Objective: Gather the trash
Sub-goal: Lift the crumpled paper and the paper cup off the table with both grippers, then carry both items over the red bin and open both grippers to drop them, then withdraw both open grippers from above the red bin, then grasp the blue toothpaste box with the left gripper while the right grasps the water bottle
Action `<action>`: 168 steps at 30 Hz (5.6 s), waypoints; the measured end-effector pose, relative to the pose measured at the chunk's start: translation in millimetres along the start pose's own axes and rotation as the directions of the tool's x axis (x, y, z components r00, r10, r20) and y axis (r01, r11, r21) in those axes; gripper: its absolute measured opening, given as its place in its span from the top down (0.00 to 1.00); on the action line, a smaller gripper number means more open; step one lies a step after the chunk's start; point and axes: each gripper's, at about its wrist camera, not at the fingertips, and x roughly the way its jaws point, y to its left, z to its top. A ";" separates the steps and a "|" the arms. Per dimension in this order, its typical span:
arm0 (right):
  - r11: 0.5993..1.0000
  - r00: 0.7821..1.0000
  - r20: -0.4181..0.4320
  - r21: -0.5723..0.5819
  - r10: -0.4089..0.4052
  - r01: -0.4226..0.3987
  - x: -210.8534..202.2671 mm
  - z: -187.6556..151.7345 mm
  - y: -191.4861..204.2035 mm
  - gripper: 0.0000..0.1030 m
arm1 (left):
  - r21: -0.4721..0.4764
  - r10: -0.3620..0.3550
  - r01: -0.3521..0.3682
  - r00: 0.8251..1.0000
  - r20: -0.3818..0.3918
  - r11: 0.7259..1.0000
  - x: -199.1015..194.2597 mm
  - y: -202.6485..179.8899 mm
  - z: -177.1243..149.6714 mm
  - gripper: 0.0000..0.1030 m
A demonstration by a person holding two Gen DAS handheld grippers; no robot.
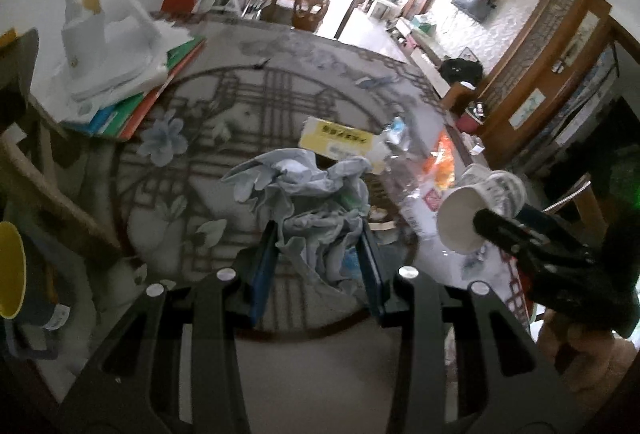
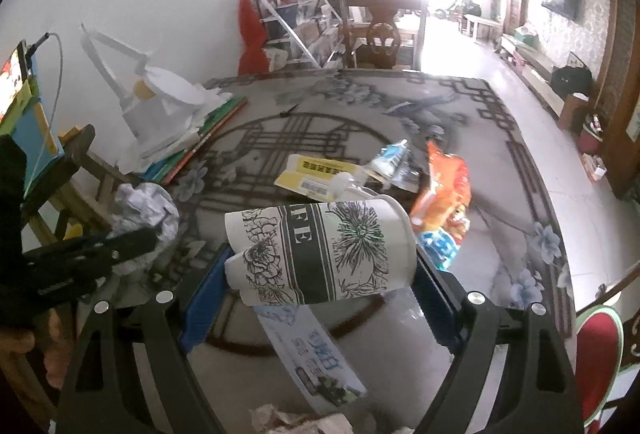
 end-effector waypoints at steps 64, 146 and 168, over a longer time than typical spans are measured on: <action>0.919 0.987 -0.005 0.363 -0.162 0.153 -135.3 -121.8 -336.6 0.20 | 0.319 -0.113 0.172 0.974 -0.197 0.932 109.9 -349.9 -56.9 0.64; 0.978 0.983 -0.171 0.180 -0.073 0.104 8.7 -48.8 -117.0 0.19 | 0.102 0.105 -0.070 0.915 -0.390 0.992 121.2 0.9 -28.5 0.50; 0.992 0.916 -0.397 0.130 0.060 -0.009 105.3 -23.2 -61.0 0.31 | -0.059 0.074 -0.100 0.937 -0.340 0.993 98.6 31.4 -46.2 0.33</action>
